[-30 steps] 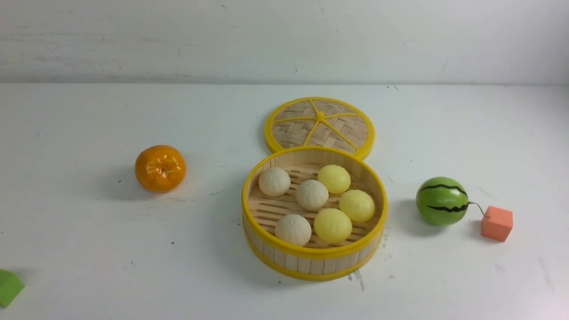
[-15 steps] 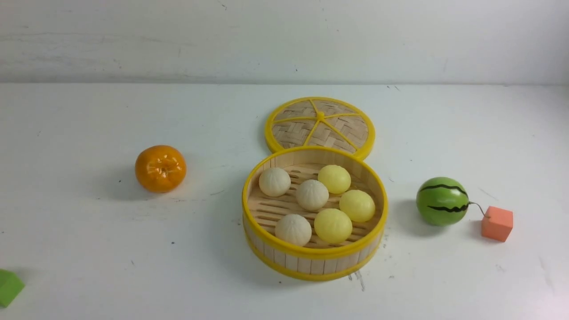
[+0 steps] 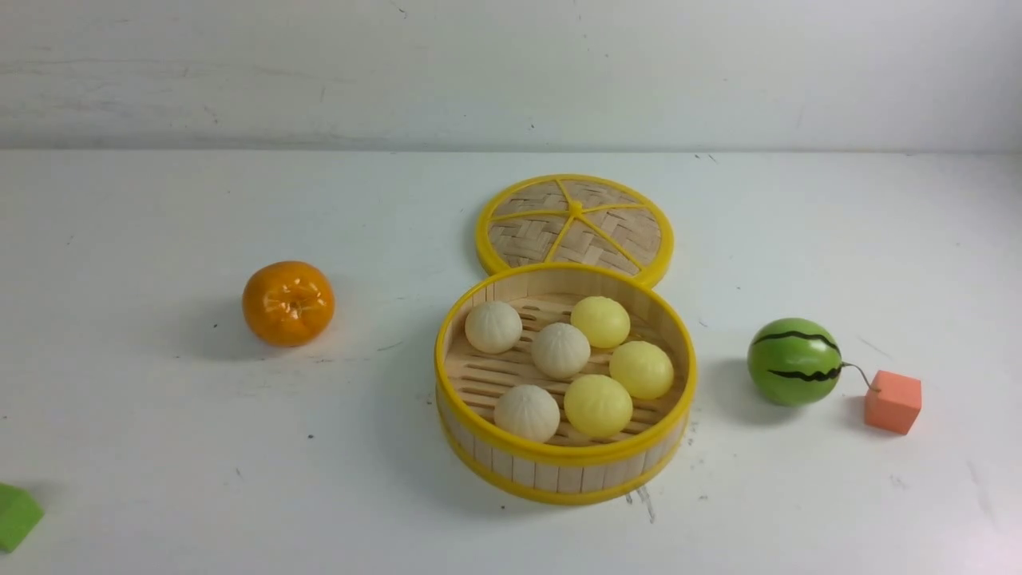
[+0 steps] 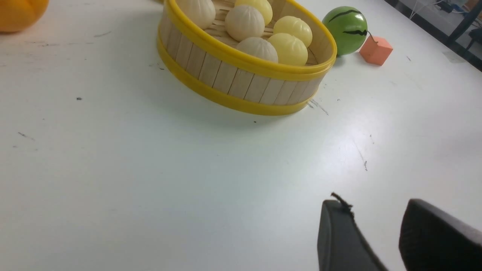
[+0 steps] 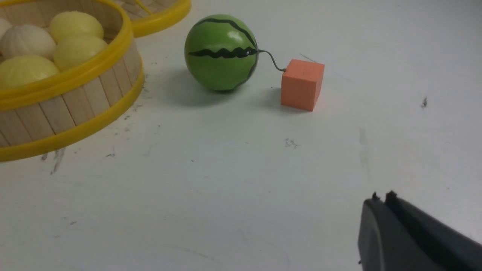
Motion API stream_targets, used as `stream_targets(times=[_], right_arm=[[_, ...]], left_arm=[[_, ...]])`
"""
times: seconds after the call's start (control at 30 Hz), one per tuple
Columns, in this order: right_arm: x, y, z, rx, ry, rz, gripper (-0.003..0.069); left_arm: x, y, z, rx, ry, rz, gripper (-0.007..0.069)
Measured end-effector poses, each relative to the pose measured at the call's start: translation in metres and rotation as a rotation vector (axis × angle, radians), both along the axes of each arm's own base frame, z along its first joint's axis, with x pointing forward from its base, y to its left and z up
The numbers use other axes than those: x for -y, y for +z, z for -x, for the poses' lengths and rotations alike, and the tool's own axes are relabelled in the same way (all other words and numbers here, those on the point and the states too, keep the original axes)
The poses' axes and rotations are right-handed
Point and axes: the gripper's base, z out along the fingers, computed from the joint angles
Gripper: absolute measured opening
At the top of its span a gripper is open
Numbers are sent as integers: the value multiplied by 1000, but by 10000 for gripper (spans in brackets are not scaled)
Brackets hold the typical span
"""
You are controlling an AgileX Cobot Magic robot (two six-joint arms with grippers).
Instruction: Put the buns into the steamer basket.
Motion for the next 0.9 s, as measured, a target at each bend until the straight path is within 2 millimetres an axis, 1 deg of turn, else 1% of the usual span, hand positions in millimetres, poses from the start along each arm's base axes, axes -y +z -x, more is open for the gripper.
stream_targets(times=[0.07, 0.17, 0.3, 0.37, 0.43, 0.5, 0.57, 0.6, 0.63, 0.67, 0.9], right_arm=[[0, 0, 0, 0, 0, 1, -2], [0, 0, 0, -1, 0, 1, -2], [0, 0, 0, -1, 0, 1, -1], [0, 0, 0, -1, 0, 1, 0], [0, 0, 0, -1, 0, 1, 1], [0, 0, 0, -1, 0, 1, 3], [0, 0, 0, -2, 0, 1, 4], [0, 0, 0, -2, 0, 1, 4], [0, 0, 0, -1, 0, 1, 5], [0, 0, 0, -1, 0, 2, 6], [0, 0, 0, -1, 0, 2, 11]], left_arm=[[0, 0, 0, 1, 0, -1, 237], [-3, 3, -3, 78, 45, -2, 228], [-16, 8, -9, 178, 272, 86, 190], [-24, 2, -10, 201, 408, 104, 172], [-28, -7, -10, 192, 478, 112, 158], [-31, -20, -10, 125, 541, 107, 120], [-31, -30, -9, 29, 559, 62, 67], [-31, -32, -8, 10, 561, 53, 55], [-31, -38, -7, -44, 560, 32, 8], [-31, -40, -7, -55, 561, 28, -11], [-31, -40, -7, -60, 562, 28, -13]])
